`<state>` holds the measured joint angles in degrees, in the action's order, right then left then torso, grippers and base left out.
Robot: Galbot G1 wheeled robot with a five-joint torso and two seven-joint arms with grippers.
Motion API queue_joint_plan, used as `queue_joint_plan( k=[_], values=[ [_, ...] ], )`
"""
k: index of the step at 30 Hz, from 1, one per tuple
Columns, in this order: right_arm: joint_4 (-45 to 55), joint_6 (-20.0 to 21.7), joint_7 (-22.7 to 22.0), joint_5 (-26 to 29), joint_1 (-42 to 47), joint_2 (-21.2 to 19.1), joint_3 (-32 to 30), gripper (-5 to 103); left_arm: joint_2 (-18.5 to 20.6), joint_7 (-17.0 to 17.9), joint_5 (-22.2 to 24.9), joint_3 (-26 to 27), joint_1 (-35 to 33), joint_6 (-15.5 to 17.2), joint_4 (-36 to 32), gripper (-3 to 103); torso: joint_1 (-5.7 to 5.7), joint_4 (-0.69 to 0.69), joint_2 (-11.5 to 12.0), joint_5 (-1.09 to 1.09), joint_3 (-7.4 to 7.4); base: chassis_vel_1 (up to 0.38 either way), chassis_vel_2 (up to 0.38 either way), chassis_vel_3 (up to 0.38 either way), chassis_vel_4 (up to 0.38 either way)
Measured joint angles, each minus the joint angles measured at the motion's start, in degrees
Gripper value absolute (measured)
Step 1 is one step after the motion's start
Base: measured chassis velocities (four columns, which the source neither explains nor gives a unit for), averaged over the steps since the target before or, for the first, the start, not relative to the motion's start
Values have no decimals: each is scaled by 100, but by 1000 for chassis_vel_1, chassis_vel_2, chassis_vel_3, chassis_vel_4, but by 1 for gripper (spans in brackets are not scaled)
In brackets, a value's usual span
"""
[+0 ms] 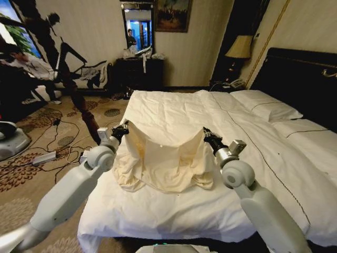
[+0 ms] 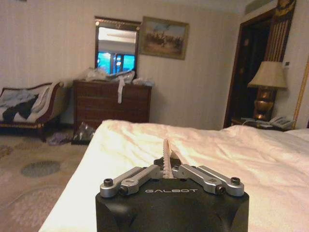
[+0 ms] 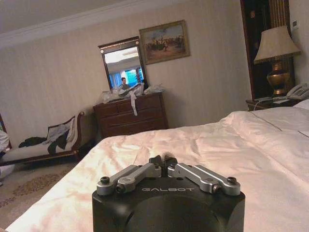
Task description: Pick up the clothes from the bed and hang them on the clothes hanger.
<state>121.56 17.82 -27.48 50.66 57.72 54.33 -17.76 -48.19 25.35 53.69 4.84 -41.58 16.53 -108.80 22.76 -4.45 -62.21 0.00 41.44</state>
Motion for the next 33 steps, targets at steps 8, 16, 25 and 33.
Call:
queue_joint_plan(
  k=[8,16,25,33],
  values=[
    [10,-5,49,-120,176,-23,22,0,-106,-57,22,81,-176,-5,256,1,0,-1,0,0,0,0,0,0,0],
    [3,-23,82,-178,261,-12,4,0,4,0,484,194,-306,598,235,32,0,-2,0,0,0,0,0,0,0],
    [-15,-36,67,-144,242,-41,-44,0,344,-215,764,411,-508,570,157,64,0,-2,0,0,0,0,0,0,0],
    [2,-42,64,-155,287,-89,-45,0,240,-748,3222,1135,-1039,-94,-442,90,0,-2,0,1,0,0,0,0,0]
  ],
)
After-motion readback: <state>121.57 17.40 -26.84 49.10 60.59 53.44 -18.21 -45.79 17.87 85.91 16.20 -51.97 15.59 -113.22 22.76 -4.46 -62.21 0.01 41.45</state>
